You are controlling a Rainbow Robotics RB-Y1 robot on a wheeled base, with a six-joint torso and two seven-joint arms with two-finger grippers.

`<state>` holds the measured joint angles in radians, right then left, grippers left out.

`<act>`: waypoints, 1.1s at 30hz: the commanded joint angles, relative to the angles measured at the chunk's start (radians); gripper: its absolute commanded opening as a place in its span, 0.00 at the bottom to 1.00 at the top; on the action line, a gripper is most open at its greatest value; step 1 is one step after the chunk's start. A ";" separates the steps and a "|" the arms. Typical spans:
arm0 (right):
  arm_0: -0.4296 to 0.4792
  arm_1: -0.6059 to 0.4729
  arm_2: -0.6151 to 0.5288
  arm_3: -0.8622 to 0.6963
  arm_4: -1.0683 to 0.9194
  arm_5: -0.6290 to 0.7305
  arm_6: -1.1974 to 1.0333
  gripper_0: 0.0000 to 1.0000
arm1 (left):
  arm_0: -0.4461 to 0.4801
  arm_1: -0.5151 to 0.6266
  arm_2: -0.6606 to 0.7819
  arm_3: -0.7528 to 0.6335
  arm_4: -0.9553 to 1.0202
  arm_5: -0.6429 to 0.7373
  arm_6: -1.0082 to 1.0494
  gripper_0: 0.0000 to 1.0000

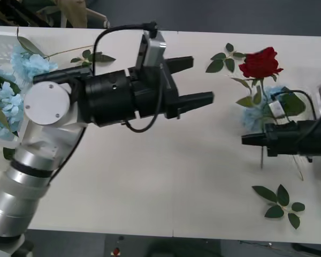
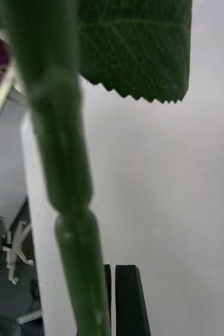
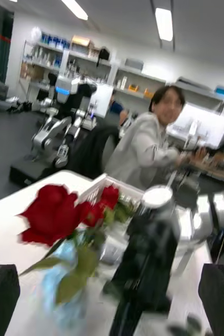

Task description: Put the red flowers into the right box and the blue flowers into the left box

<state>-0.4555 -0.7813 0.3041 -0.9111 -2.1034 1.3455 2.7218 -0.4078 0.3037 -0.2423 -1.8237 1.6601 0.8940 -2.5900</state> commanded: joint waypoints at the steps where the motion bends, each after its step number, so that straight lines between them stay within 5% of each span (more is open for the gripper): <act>1: -0.045 -0.092 -0.105 0.149 0.106 0.047 -0.017 0.00 | -0.012 0.158 0.120 -0.043 0.037 0.126 0.160 1.00; 7: -0.084 -0.202 -0.217 0.413 0.229 0.152 -0.017 0.00 | -0.014 0.351 0.261 -0.006 0.043 0.304 0.360 1.00; 18: -0.101 -0.335 -0.381 0.672 0.372 0.142 -0.030 0.00 | 0.084 0.373 0.281 0.244 -0.059 0.376 0.403 1.00; 28: -0.088 -0.342 -0.405 0.759 0.350 -0.031 -0.022 0.00 | 0.040 0.368 0.290 0.247 -0.105 0.365 0.323 1.00; 29: -0.086 -0.342 -0.405 0.758 0.349 -0.045 -0.020 0.03 | 0.027 0.357 0.290 0.248 -0.074 0.367 0.272 1.00; 33: -0.083 -0.343 -0.419 0.758 0.349 -0.062 -0.022 0.54 | 0.007 0.321 0.293 0.247 0.049 0.356 0.137 1.00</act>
<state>-0.5431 -1.0933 -0.0897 -0.1433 -1.7462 1.2917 2.7218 -0.3630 0.6567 0.0450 -1.5564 1.6537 1.2723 -2.3217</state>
